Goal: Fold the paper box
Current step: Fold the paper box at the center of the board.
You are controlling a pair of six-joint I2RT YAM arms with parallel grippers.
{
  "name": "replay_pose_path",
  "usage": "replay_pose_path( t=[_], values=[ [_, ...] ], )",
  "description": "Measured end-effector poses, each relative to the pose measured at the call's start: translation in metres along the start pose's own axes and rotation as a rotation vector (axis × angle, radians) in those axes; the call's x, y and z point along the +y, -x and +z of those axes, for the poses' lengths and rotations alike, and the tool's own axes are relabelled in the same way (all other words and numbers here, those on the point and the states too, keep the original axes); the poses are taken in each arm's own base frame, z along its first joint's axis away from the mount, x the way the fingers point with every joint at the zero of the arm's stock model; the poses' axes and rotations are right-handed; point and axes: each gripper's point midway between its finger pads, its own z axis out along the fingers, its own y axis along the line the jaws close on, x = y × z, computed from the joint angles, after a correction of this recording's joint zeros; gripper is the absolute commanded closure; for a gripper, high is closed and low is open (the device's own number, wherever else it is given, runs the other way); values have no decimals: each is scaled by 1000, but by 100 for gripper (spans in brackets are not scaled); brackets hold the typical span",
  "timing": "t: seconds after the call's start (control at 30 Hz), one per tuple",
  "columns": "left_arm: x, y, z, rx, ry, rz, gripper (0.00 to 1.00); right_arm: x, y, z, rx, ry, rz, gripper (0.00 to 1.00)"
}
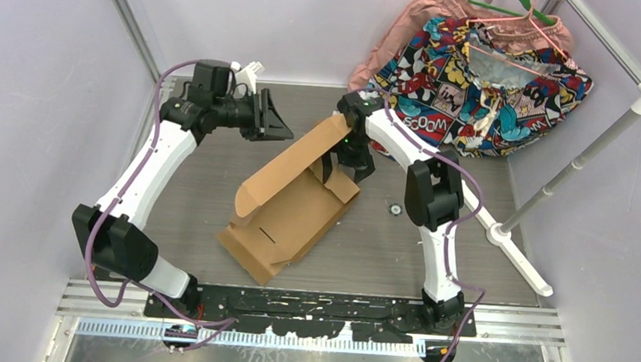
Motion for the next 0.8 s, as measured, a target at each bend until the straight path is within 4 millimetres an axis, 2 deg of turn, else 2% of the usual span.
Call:
replay_pose_path(
  t=[0.2,0.5,0.63,0.8],
  values=[
    [-4,-5,1,20,-50,20,53,3,1,3,2,1,-7,0],
    [-11,-15,4,60,-152,18,60,5,1,3,0,2,-8,0],
    [-14,-20,9,81,-216,-8,71,5,2,4,1,2,-7,0],
    [-18,-20,12,95,-265,-24,99,6,4,10,7,5,-7,0]
  ],
)
